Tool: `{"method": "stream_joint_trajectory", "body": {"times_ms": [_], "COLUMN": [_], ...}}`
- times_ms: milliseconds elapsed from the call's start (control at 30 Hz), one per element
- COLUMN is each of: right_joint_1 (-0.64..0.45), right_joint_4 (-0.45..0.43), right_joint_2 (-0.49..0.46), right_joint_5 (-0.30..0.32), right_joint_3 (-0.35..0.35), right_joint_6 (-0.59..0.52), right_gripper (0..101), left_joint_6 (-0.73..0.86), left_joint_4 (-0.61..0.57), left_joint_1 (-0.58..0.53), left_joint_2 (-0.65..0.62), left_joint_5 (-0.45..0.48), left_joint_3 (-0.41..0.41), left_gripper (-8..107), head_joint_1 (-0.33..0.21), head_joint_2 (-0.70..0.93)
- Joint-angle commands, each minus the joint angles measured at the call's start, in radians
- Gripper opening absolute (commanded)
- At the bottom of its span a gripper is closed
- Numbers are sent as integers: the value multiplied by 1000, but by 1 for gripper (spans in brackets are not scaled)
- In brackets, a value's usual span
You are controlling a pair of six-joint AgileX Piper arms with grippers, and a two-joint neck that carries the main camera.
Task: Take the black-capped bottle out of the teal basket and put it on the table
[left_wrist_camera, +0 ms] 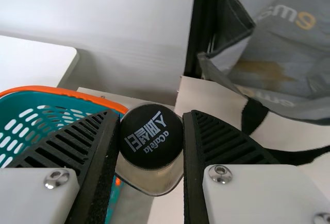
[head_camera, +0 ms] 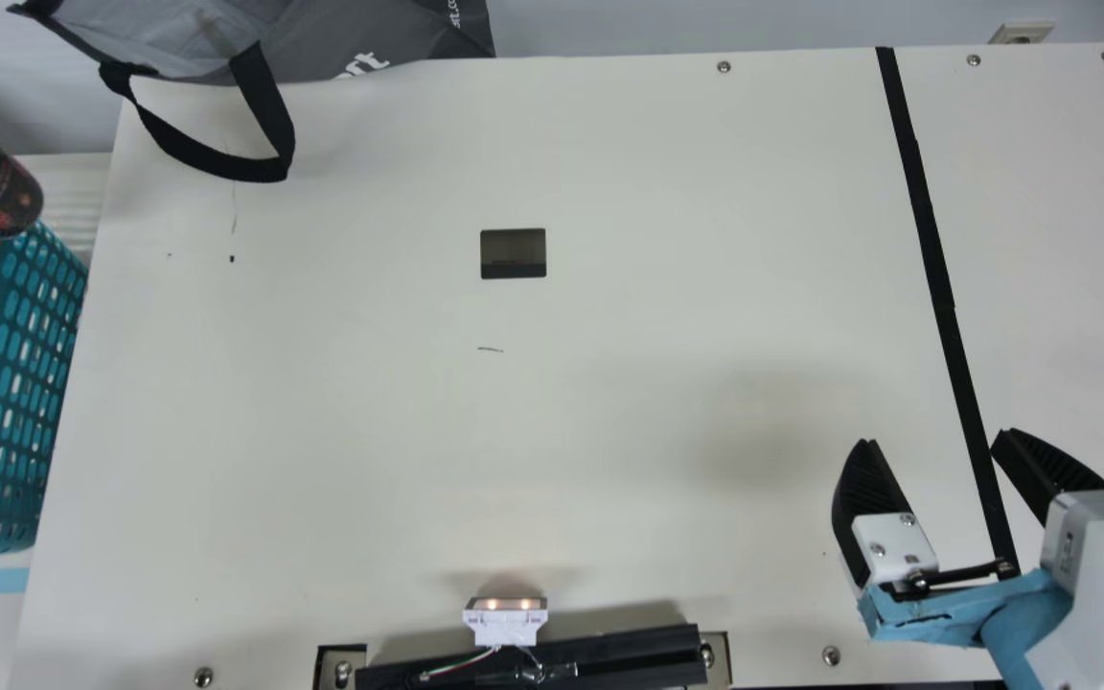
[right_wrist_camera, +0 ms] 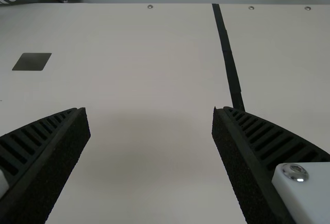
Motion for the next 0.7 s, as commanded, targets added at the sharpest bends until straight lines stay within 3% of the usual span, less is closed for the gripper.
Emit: {"method": "stream_joint_trajectory", "body": {"times_ms": [0,667], "right_joint_1": [0,0], "right_joint_4": [0,1], "right_joint_2": [0,0], "right_joint_5": [0,-1], "right_joint_3": [0,0], "right_joint_6": [0,0], "right_gripper": [91,91], "left_joint_6": [-22,-265], "left_joint_4": [20,199], "left_joint_1": [-27,-297], "left_joint_2": [0,38], "left_joint_5": [1,8], "left_joint_3": [4,5], "left_gripper": [0,0], "head_joint_1": [-4,-4], "head_joint_2": [8,8]}}
